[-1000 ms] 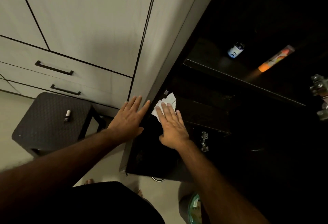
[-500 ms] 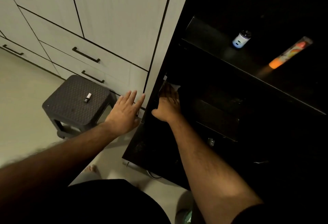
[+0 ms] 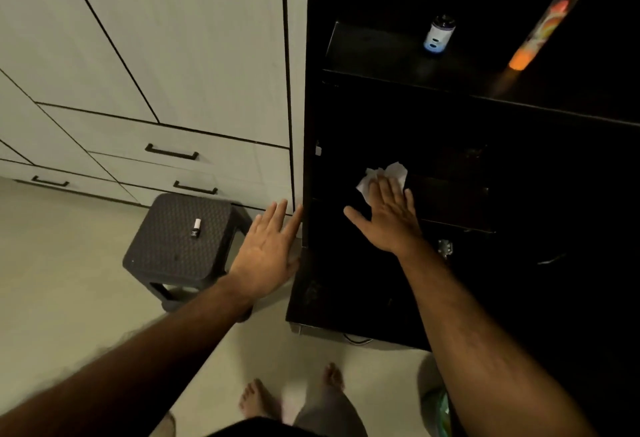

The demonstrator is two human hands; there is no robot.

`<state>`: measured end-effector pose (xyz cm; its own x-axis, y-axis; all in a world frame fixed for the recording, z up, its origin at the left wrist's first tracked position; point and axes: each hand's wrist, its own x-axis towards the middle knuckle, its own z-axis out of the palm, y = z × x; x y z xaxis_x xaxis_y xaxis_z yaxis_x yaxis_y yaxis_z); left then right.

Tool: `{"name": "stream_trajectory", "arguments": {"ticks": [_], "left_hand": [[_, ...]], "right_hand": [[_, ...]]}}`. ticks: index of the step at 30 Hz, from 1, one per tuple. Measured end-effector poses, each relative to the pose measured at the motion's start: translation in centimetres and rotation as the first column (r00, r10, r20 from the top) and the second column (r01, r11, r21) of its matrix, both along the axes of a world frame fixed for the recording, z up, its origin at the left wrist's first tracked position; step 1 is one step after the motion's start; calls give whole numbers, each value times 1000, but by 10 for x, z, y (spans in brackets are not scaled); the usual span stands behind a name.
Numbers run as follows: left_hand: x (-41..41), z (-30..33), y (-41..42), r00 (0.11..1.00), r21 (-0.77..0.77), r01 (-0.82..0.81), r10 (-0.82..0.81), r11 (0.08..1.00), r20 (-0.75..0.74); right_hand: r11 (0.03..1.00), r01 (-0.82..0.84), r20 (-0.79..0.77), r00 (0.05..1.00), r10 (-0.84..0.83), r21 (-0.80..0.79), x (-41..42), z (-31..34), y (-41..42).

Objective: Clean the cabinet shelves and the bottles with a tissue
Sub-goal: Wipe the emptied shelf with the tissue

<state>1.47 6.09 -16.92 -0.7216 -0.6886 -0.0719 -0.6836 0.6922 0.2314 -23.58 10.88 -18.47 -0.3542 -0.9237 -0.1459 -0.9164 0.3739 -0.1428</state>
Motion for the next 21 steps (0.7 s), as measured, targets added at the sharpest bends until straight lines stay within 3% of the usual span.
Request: {"name": "stream_trajectory", "arguments": {"ticks": [10, 17, 21], "left_hand": [[-36, -21, 26, 988, 29, -148, 149, 989, -51], [-75, -50, 62, 926, 84, -267, 279, 960, -255], [-76, -67, 68, 907, 83, -290, 301, 953, -293]], "right_hand": [[996, 86, -45, 995, -87, -36, 5, -10, -20], [995, 81, 18, 997, -80, -60, 2, -10, -17], [995, 66, 78, 995, -60, -77, -12, -9, -10]]}}
